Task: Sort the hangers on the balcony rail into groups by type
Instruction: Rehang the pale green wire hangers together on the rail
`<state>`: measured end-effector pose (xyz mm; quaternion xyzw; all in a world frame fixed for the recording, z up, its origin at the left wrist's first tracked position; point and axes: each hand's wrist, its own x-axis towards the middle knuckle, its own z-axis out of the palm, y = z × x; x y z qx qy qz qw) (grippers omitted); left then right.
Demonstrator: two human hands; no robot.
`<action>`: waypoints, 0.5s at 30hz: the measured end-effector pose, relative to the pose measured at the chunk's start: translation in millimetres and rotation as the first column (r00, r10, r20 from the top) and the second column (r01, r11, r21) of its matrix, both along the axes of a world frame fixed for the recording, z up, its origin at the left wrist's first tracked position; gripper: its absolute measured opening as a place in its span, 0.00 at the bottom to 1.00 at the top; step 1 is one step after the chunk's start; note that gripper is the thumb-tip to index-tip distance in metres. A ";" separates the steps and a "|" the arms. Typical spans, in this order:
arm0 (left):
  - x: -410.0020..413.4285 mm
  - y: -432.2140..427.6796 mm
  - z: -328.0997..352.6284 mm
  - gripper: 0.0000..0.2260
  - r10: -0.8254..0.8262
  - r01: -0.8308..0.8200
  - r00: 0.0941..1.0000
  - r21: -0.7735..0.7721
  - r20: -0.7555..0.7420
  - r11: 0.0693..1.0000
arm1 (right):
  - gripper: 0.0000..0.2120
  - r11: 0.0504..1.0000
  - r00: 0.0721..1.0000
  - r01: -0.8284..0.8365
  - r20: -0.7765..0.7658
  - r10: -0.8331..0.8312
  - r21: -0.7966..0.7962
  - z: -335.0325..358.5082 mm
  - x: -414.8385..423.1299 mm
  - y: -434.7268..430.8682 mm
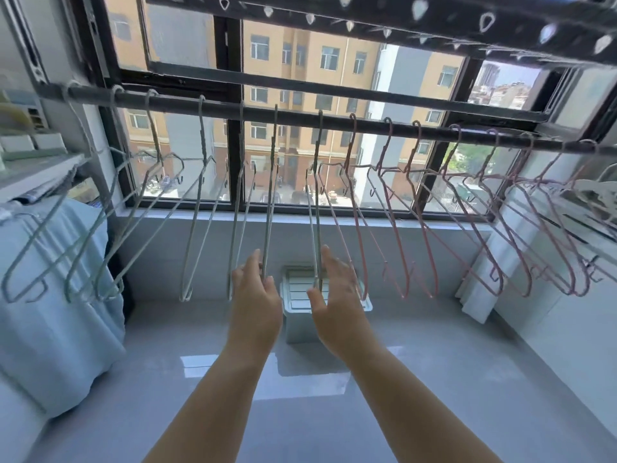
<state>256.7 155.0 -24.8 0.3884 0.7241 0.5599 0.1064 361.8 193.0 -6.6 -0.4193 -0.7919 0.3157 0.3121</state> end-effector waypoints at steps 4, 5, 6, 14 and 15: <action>-1.0 -27.1 6.0 0.19 0.102 -0.072 0.976 0.162 -0.190 0.984 | 0.27 0.967 0.999 -0.038 0.047 0.027 0.251 3.1 -4.8 -23.8; -5.7 -32.8 7.3 0.18 0.172 -0.121 0.955 0.211 -0.243 0.970 | 0.26 0.955 0.996 -0.082 0.045 0.072 0.286 4.2 -10.3 -28.6; -12.1 -37.5 8.8 0.18 0.223 -0.160 0.937 0.239 -0.268 0.958 | 0.26 0.946 0.992 -0.127 0.044 0.119 0.298 5.6 -17.1 -32.7; -49.2 -53.5 17.0 0.18 0.076 -0.080 0.996 -0.112 -0.044 0.990 | 0.25 0.941 0.938 -0.337 0.098 0.334 0.016 16.2 -77.3 -45.0; -50.5 -52.1 17.1 0.16 0.058 -0.054 0.998 -0.120 0.027 0.991 | 0.25 0.946 0.940 -0.325 0.104 0.325 -0.017 16.1 -83.4 -44.1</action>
